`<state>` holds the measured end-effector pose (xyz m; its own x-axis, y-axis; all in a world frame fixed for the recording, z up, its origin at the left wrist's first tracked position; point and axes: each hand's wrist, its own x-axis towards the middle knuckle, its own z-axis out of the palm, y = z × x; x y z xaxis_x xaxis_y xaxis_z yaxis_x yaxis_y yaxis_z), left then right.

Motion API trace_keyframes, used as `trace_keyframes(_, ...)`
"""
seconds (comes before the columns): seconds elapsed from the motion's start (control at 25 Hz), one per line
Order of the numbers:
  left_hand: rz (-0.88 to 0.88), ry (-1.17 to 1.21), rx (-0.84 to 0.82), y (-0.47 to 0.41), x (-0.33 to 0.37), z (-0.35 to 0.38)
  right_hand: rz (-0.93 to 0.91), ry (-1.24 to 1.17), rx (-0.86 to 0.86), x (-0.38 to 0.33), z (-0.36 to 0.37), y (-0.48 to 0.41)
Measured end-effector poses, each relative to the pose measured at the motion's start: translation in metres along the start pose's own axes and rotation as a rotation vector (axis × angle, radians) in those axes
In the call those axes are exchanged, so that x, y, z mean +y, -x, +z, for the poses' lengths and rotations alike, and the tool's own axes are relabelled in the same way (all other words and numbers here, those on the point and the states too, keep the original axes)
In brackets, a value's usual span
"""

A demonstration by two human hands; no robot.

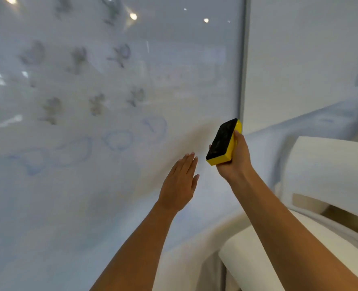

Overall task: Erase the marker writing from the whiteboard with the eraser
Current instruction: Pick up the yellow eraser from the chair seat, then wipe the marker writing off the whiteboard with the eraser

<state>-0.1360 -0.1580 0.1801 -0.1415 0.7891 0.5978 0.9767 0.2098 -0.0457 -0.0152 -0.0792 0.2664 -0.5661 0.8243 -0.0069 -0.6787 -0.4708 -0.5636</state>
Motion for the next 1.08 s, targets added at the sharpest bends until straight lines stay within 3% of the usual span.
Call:
trace_keyframes(0.24,-0.006,-0.205,0.260,-0.001,-0.057,-0.107,-0.080,0.118,-0.074,0.005,0.112,0.024)
trace_keyframes(0.48,-0.133,-0.458,0.449,0.014,-0.118,-0.212,-0.225,0.257,-0.070,0.013,0.203,0.051)
trace_keyframes(0.72,-0.283,-0.603,0.560,0.039,-0.178,-0.304,-0.521,0.438,-0.195,0.031,0.278,0.068)
trace_keyframes(1.08,-0.461,-0.685,0.729,0.078,-0.244,-0.403,-1.202,0.774,-0.442,0.062,0.368,0.107)
